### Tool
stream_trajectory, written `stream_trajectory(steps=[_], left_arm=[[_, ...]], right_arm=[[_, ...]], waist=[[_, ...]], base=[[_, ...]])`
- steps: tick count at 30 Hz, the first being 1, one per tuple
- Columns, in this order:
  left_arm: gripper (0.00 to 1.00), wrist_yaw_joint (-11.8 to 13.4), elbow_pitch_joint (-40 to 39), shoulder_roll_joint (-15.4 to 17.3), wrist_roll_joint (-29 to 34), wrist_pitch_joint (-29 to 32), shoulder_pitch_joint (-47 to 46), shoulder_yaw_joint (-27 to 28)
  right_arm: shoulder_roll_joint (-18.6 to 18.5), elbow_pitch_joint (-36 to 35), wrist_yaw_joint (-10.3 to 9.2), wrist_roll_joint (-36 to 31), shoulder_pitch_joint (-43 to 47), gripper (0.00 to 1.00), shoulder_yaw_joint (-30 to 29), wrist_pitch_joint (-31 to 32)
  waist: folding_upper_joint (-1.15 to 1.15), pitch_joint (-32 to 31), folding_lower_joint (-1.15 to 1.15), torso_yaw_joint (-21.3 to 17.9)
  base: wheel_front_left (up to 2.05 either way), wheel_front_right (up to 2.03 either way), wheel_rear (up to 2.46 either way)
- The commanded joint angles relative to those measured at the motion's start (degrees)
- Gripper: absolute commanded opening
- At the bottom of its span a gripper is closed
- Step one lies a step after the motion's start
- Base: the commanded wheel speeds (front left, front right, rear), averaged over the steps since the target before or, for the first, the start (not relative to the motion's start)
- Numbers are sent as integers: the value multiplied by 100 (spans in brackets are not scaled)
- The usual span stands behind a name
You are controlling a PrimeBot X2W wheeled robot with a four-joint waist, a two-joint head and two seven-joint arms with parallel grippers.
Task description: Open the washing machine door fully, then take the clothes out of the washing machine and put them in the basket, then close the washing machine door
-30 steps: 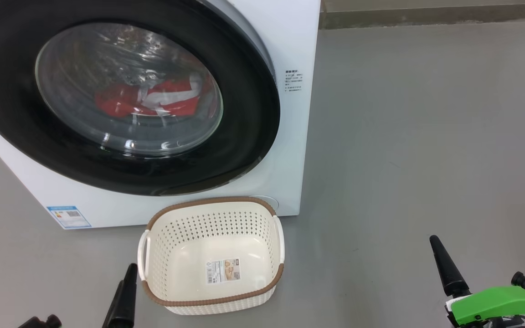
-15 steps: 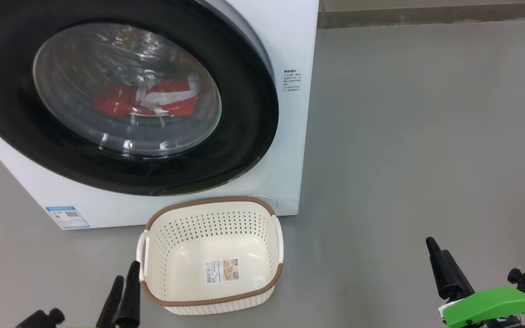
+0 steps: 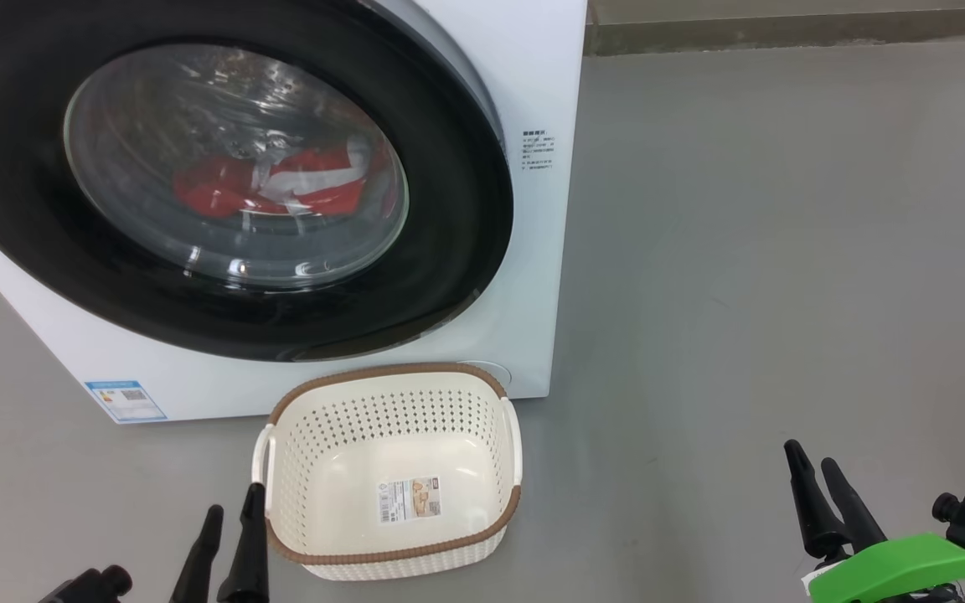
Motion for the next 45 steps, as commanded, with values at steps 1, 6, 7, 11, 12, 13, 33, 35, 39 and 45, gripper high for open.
stream_trajectory(steps=[1, 6, 7, 11, 12, 13, 33, 35, 39, 45], left_arm=[[100, 27, -207, 95, 223, -95, -64, 87], [100, 40, -259, 99, 492, -162, -35, 73], [100, 44, -265, 100, 561, -178, -29, 68], [100, 68, -307, 103, 853, -246, -8, 48], [100, 75, -319, 104, 927, -262, -3, 42], [100, 82, -330, 105, 1001, -279, 2, 35], [100, 219, -466, 124, 2397, -615, 93, -58], [100, 227, -480, 126, 2539, -649, 93, -72], [100, 239, -482, 129, 2790, -716, 97, -80], [100, 259, -504, 135, 3166, -817, 118, -66]], right_arm=[[-107, -155, 30, -219, -29, 100, 63, -103], [-108, -157, 32, -477, -15, 100, 73, -170], [-112, -159, 32, -535, -11, 100, 81, -186], [-129, -169, 34, -771, 12, 100, 116, -254], [-133, -173, 34, -829, 17, 100, 123, -271], [-137, -178, 35, -885, 23, 100, 129, -288], [-202, -236, 42, -1996, 154, 100, 167, -624], [-205, -253, 43, -2109, 161, 100, 161, -658], [-200, -284, 45, -2332, 196, 100, 120, -725], [-200, -310, 47, -2659, 263, 100, 98, -827]], waist=[[0, 0, 0, 1], [0, 0, 0, -4], [0, -1, 0, -6], [0, 1, 0, -20], [0, 2, 0, -23], [0, 3, 0, -25], [0, 57, 0, -80], [0, 66, 0, -85], [0, 74, 0, -90], [0, 85, 0, -108]], base=[[0, 0, 0], [0, 0, 0], [0, 0, 0], [0, 0, 0], [0, 0, 0], [0, 0, 0], [0, 0, 0], [0, 0, 0], [0, 0, 0], [0, 0, 0]])
